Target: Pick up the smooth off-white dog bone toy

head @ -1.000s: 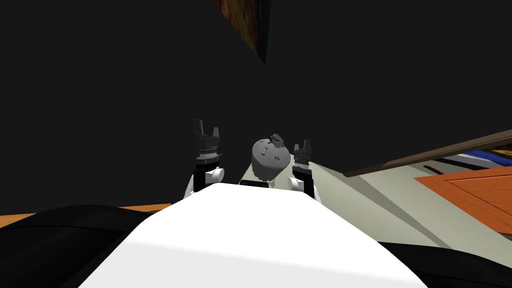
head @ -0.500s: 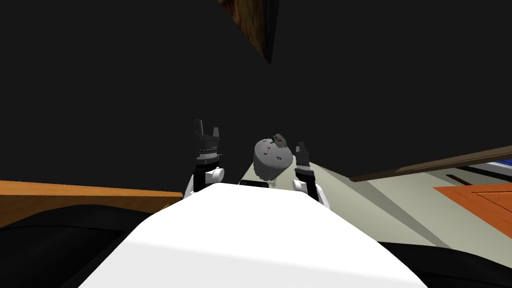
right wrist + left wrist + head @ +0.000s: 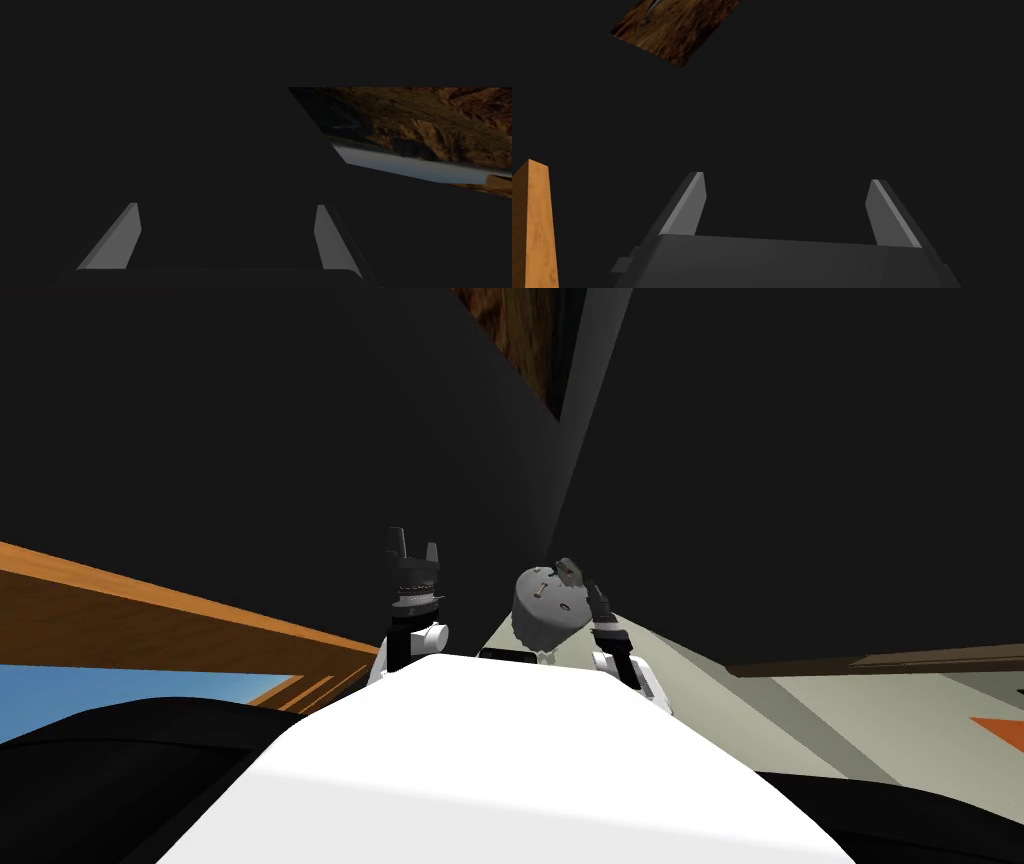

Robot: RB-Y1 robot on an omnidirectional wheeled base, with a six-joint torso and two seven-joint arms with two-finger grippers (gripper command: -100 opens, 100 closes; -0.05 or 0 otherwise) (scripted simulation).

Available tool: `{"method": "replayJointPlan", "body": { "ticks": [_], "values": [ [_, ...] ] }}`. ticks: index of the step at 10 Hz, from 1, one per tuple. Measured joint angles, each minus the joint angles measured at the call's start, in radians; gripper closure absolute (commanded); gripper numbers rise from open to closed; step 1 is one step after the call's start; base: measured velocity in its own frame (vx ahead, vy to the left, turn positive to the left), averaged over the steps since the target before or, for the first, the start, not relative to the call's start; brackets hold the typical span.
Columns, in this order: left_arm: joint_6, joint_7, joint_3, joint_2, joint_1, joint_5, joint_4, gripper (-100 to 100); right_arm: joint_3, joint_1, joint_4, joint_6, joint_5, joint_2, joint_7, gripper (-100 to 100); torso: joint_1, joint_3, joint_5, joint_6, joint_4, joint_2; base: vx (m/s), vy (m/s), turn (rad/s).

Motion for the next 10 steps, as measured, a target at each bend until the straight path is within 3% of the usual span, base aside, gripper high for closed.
{"method": "replayJointPlan", "body": {
  "ticks": [5,10],
  "values": [
    [0.000,0.000,0.000,0.000,0.000,0.000,0.000,0,-0.019,-0.041,0.149,-0.050,0.133,-0.087,0.123,-100,-0.001,0.000,0.000,0.000,0.000,-0.001,-0.030,-0.024,0.183],
    [0.000,0.000,0.000,0.000,0.000,0.000,0.000,0,-0.022,-0.082,0.268,-0.075,0.259,-0.163,0.216,-100,-0.001,-0.001,0.000,0.001,0.000,-0.001,-0.020,-0.029,0.197]
  ]
}}
